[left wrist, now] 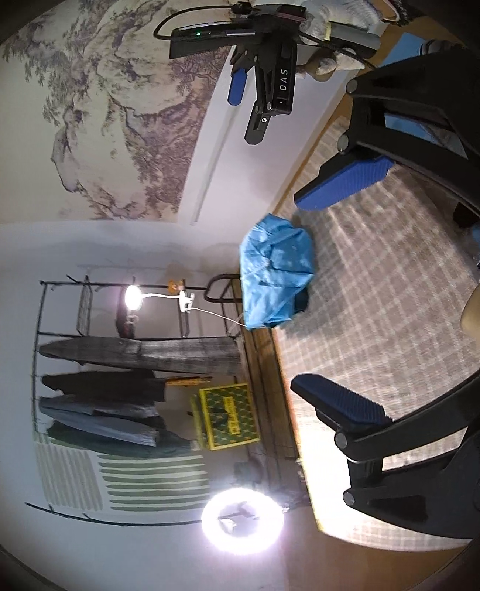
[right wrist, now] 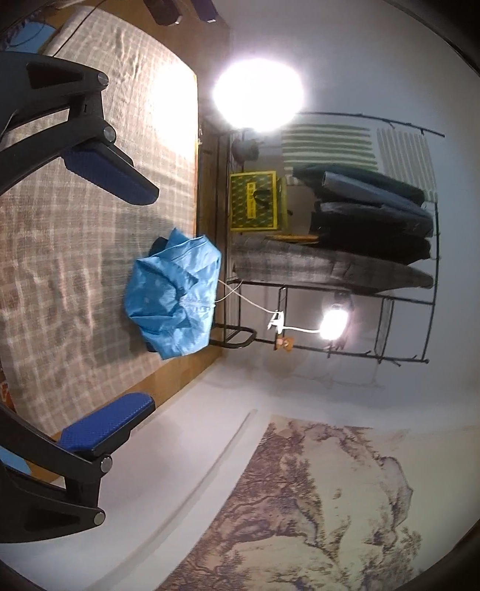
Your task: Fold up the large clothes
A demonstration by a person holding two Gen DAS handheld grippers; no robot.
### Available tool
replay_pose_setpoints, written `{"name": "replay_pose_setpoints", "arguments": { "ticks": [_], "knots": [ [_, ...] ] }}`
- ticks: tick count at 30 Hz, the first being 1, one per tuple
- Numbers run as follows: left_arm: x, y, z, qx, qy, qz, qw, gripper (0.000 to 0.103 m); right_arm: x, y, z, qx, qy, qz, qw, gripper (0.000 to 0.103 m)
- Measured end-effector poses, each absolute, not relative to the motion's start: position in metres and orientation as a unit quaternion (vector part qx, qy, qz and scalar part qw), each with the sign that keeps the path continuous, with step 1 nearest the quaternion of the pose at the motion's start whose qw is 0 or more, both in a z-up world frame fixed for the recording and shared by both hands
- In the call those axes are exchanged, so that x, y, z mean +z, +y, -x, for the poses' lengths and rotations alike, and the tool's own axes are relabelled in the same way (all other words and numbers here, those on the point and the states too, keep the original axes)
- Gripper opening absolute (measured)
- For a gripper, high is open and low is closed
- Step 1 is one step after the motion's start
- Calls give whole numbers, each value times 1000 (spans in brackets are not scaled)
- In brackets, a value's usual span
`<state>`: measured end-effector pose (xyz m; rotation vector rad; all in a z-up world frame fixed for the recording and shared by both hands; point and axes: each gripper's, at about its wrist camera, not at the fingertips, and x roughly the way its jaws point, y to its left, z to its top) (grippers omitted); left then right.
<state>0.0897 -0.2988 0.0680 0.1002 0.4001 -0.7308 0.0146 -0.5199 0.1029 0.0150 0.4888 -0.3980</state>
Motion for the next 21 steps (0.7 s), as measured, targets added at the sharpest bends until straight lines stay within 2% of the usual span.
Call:
{"name": "replay_pose_setpoints", "arguments": {
  "ticks": [8,21],
  "knots": [
    [24,-300,-107,-331,218,-52,917,103,62,-527,-35,-208,251,-43,945,103],
    [-30,-312,-141,-284,273,-79,916,103,-2,-525,-67,-218,282,-45,933,103]
  ]
}}
